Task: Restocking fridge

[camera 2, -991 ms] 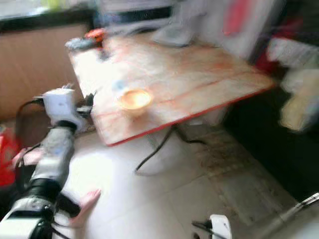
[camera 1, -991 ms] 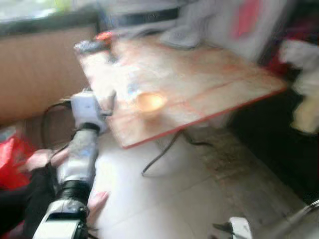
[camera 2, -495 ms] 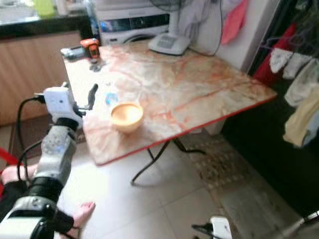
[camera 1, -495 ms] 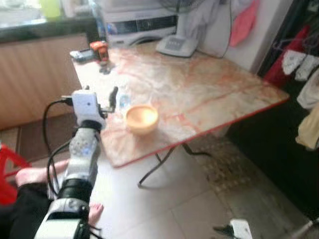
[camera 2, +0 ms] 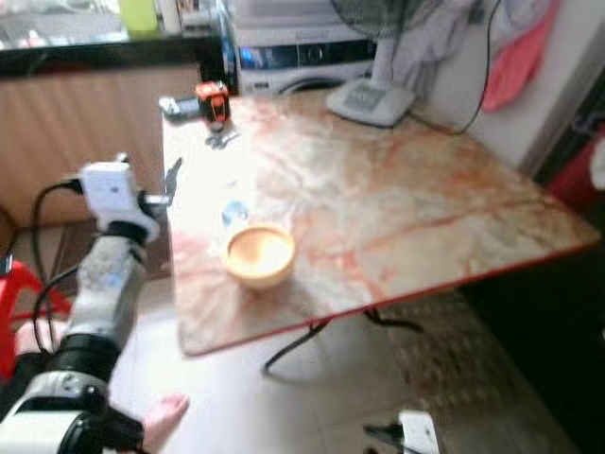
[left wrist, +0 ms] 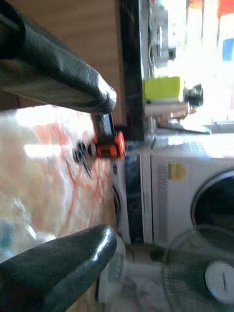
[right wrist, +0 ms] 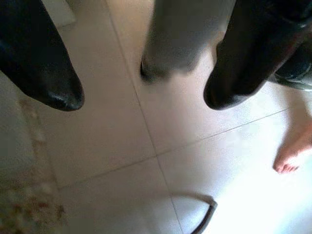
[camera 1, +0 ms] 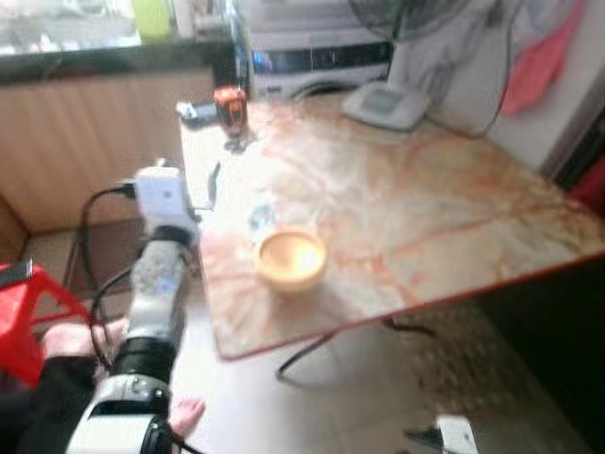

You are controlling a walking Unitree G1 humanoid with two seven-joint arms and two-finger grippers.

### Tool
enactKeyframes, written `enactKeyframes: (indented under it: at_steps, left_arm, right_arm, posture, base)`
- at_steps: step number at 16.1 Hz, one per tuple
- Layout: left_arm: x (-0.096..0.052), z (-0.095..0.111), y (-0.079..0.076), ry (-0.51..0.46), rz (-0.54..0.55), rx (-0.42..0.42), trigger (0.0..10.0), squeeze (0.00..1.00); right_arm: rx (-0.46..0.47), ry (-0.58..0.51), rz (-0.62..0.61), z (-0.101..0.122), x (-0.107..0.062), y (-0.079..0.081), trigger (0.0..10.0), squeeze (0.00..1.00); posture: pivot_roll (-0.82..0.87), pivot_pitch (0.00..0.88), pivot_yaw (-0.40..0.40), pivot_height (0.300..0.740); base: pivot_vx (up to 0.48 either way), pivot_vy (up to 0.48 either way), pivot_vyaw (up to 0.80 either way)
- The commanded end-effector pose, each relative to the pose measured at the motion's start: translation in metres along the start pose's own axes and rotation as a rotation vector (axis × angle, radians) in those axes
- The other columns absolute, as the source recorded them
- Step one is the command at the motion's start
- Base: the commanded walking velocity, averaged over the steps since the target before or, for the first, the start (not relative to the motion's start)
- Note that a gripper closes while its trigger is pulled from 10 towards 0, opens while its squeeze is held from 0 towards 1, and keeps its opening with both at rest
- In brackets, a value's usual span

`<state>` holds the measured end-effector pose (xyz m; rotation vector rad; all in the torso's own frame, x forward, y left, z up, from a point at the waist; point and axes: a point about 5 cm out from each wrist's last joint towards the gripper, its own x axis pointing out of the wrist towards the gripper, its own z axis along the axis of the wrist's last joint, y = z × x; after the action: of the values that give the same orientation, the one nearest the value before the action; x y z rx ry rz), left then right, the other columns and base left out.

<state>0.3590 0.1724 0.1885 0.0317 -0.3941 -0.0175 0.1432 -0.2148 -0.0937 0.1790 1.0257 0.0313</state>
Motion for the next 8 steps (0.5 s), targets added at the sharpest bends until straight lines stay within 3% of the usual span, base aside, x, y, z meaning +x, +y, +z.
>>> enactKeyframes:
  at_steps: [1,3,8]
  left_arm:
    - [0.005,0.006,-0.011,-0.024,-0.034,-0.011,10.0,0.0]
    - [0.005,0.007,-0.011,-0.027,-0.034,-0.011,10.0,0.0]
    - [0.015,0.018,-0.019,-0.014,-0.092,0.027,10.0,0.0]
  right_arm:
    - [0.006,0.011,-0.027,-0.003,-0.004,-0.01,10.0,0.0]
    - [0.006,0.012,-0.027,-0.003,-0.004,-0.01,10.0,0.0]
    - [0.008,0.012,-0.025,-0.003,-0.004,-0.009,10.0,0.0]
  posture:
    - [0.06,0.017,-0.052,0.74]
    - [0.06,0.019,-0.052,0.74]
    - [0.06,0.021,-0.052,0.74]
  base:
    - [0.345,0.0,0.0]
    - [0.347,0.0,0.0]
    - [0.0,0.0,0.0]
